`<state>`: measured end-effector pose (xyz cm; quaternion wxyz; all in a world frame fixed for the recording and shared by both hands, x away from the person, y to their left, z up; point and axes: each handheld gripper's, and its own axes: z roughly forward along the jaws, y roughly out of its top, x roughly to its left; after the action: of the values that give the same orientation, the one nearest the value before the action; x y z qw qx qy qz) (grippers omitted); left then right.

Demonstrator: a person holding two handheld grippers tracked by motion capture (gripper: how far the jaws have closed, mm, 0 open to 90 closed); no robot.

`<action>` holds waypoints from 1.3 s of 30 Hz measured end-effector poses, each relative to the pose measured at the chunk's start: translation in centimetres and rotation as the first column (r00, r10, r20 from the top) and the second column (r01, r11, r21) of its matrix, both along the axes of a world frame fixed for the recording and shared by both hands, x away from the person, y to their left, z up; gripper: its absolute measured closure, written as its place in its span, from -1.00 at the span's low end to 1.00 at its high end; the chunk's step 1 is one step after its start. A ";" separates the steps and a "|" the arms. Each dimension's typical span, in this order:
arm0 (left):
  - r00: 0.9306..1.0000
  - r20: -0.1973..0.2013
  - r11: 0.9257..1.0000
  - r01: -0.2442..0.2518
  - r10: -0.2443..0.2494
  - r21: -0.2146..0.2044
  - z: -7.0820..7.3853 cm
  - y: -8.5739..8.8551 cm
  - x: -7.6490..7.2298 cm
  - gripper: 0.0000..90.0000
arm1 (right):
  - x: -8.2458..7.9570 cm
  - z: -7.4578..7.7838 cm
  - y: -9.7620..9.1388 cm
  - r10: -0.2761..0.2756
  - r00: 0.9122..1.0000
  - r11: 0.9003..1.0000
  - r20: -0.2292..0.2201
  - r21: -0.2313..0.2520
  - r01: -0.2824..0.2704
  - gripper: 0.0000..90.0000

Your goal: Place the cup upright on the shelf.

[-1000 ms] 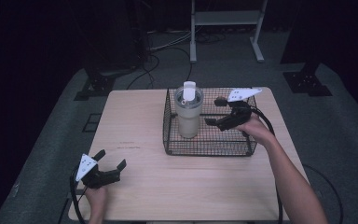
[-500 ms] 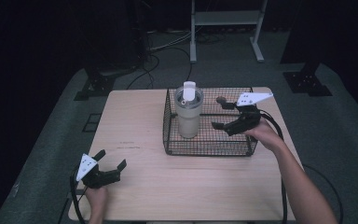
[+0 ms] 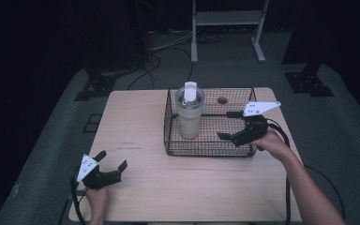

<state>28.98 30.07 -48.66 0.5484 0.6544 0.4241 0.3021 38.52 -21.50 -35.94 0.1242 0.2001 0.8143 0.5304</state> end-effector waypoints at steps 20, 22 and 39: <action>1.000 -0.001 1.000 0.000 0.000 0.010 0.0 0.0 0.0 -1.00 | -3.3 -1.7 -2.6 -0.009 1.000 0.999 -0.028 0.039 0.011 -0.83; 1.000 -0.001 1.000 0.001 -0.001 0.009 0.0 0.0 0.0 -1.00 | -3.6 -1.9 -2.9 -0.012 0.999 0.999 -0.030 0.040 0.013 -0.83; 1.000 -0.001 1.000 0.002 -0.002 0.016 0.0 -0.1 0.0 -1.00 | -5.5 -4.1 -4.6 -0.041 0.998 0.998 -0.049 0.049 0.044 -0.83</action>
<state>29.01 29.93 -48.68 0.5431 0.6595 0.4211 0.3045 33.00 -26.07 -40.03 0.1107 0.2331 0.7990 0.5431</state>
